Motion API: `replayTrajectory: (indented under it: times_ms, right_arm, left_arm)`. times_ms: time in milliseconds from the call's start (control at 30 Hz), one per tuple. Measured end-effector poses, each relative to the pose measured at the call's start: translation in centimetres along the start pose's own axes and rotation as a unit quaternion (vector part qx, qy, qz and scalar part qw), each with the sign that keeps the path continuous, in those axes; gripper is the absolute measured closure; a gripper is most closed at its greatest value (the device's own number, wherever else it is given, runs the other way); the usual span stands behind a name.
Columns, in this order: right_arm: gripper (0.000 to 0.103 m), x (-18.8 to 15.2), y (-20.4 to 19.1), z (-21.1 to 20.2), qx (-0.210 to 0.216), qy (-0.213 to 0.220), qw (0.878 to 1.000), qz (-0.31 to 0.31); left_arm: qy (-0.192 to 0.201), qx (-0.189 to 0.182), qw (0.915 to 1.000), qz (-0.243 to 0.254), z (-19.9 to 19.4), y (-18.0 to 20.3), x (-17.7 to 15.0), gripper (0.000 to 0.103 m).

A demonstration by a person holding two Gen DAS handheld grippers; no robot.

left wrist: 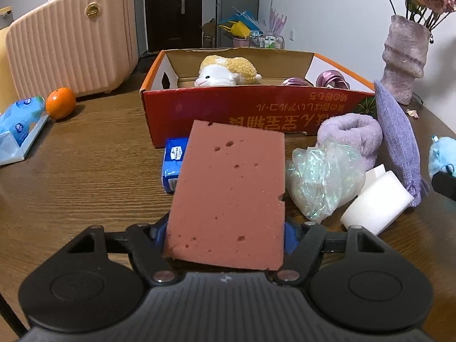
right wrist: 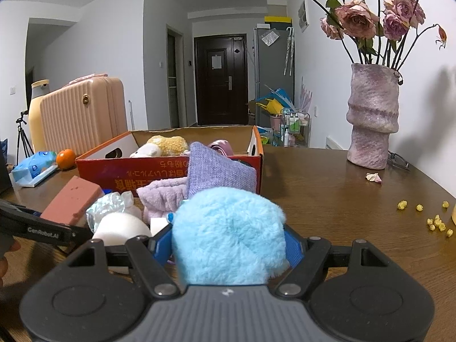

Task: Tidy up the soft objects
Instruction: 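Grasp the pink sponge with the left tool while the right tool holds the puff, then carry the pink sponge and blue puff over the cardboard box with both tools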

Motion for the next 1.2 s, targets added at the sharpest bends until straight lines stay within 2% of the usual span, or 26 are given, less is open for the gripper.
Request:
replayTrajectory:
  times_ms: [500,867,1200]
  right_arm:
    - [0.028,0.2,0.0,-0.3,0.0,0.008,1.0,0.001]
    - [0.028,1.3,-0.2,-0.7,0.002,0.034,0.999,-0.003]
    - [0.028,3.0,-1.3,0.0,0.011,0.067,0.998,-0.011]
  left_arm:
    - [0.032,-0.004,0.9995,0.004,-2.2,0.1,0.5,0.03]
    - [0.099,-0.002,0.9949,0.019,-4.6,0.4,2.5,0.03]
    - [0.166,0.007,0.9851,0.046,-6.0,1.9,5.0,0.03]
Point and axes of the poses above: each gripper's, at about its wrist camera, not at the fingertips, and z roughly the way its jaws point, y to its right, x to its top, the point moved 7 cm from there along z, roughly the way its jaws point, and after that the axes turned 15 degrees about y, right-handed, at the moved point
